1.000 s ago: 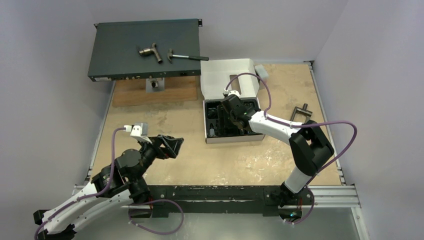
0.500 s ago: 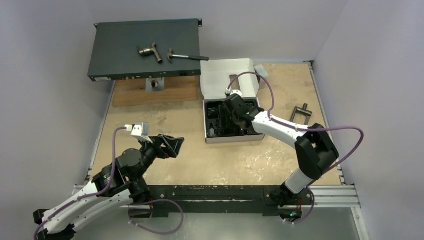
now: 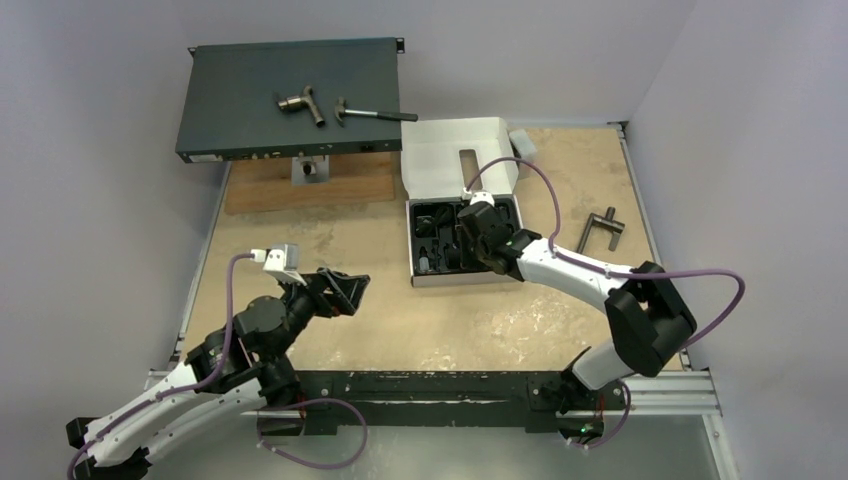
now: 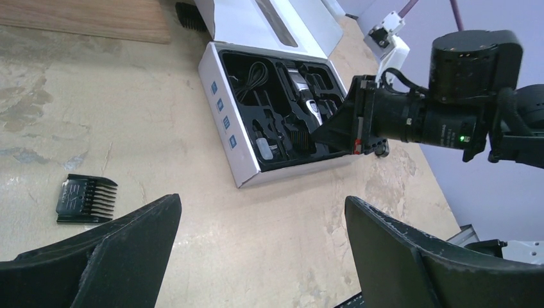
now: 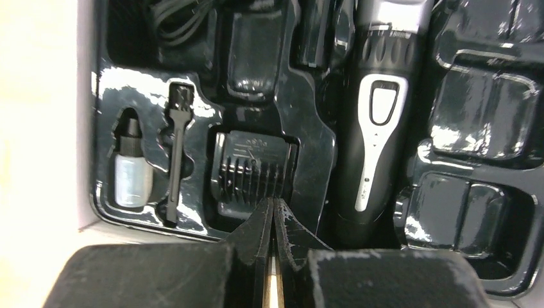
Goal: Sort the hair-cutting tools
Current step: Place the haircut tool in the storage box.
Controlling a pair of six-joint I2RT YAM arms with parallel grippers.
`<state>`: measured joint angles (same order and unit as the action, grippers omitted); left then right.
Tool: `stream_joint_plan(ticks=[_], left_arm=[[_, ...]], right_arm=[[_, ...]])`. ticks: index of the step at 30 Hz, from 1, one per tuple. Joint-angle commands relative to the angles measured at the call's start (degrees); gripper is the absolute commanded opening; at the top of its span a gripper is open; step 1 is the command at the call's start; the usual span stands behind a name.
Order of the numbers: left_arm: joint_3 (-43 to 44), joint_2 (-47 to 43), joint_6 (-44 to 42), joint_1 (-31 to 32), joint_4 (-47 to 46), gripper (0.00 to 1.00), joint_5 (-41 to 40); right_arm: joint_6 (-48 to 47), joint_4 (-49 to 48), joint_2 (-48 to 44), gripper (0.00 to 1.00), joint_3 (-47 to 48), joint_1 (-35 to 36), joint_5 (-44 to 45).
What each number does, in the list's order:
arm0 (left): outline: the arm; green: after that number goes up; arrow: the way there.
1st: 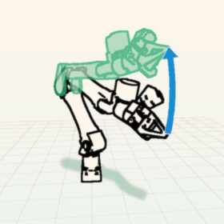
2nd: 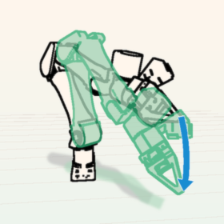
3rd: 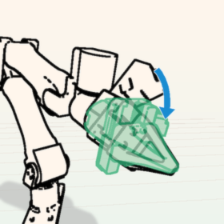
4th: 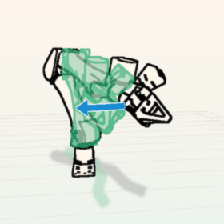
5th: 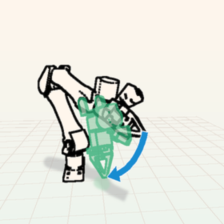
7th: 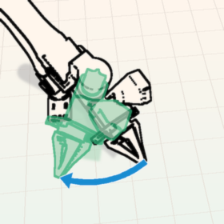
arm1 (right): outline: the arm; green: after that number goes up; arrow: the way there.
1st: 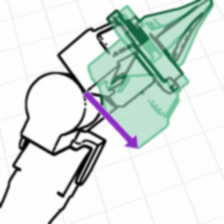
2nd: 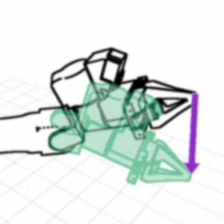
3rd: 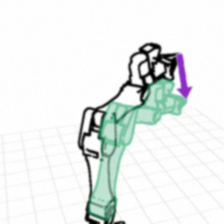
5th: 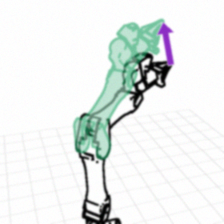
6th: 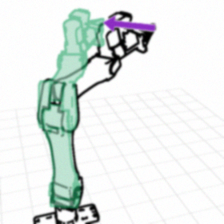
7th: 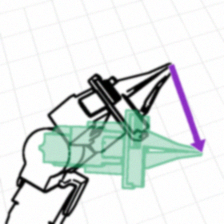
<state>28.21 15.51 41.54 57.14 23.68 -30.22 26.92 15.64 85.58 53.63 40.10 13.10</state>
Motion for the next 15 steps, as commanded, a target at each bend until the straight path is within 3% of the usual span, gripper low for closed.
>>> stream_joint_plan(ticks=[1,15], left_arm=[[-0.6,0.4,2.0,0.3,0.0,1.0,0.1],[-1.2,0.4,3.6,0.3,0.7,1.0,0.1]], right_arm=[[-0.2,-4.7,0.2,0.0,-0.8,-0.1,-1.1],[0.3,-8.2,3.0,0.0,-0.4,-0.1,-1.4]])
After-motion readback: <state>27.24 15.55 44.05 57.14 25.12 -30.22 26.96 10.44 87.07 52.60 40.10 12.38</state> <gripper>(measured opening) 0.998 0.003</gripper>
